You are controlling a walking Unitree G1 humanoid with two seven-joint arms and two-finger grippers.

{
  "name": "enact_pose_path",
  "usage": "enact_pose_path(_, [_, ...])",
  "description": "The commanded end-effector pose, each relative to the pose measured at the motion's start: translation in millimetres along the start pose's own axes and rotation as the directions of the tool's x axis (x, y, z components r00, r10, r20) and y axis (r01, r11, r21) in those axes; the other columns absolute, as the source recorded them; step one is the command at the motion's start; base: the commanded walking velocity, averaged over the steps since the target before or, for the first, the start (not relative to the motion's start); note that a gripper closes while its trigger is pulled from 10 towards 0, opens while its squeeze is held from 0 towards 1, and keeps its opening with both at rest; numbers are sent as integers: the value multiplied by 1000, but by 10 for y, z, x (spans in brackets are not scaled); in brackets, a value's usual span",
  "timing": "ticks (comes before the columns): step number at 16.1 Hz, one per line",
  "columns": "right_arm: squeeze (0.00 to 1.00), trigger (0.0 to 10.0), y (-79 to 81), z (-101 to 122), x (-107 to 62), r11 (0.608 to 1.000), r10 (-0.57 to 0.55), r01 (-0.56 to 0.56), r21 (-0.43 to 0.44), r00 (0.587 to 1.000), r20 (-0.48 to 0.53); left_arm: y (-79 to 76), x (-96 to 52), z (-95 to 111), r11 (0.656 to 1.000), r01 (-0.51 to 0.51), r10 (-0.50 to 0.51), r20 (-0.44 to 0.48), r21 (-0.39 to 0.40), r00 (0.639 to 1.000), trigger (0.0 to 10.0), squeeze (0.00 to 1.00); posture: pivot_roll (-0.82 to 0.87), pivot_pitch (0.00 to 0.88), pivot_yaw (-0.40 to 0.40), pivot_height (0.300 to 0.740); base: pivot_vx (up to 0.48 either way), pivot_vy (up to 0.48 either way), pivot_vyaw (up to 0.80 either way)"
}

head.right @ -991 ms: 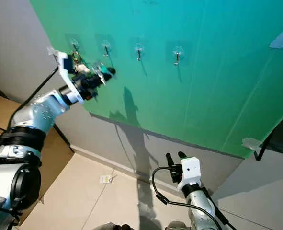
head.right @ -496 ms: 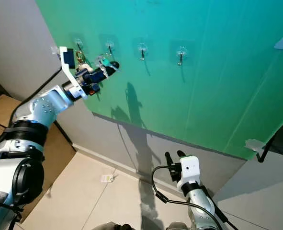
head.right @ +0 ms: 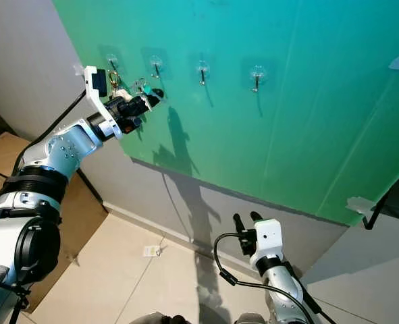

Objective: Hang keys on a hook

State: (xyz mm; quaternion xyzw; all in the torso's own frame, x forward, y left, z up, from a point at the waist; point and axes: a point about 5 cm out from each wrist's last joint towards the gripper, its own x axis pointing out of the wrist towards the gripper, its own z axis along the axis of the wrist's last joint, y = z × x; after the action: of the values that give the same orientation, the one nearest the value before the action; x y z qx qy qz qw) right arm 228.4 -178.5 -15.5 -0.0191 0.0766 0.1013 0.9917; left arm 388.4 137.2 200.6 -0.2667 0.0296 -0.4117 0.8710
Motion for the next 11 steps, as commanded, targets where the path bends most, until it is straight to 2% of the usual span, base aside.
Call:
enact_pose_path(1, [0,10000,25,-22,-19,1000,6,-6,6,1000,-4,7,5,100,999,-20,19,7,44,1000,10000,0,-224,0,167,732,0,0,0])
enact_pose_path(11, [0,10000,31,-20,-18,1000,-9,9,9,1000,0,-47,173,157,992,-43,44,-6,121,999,10000,0,-248,14,181,732,0,0,0])
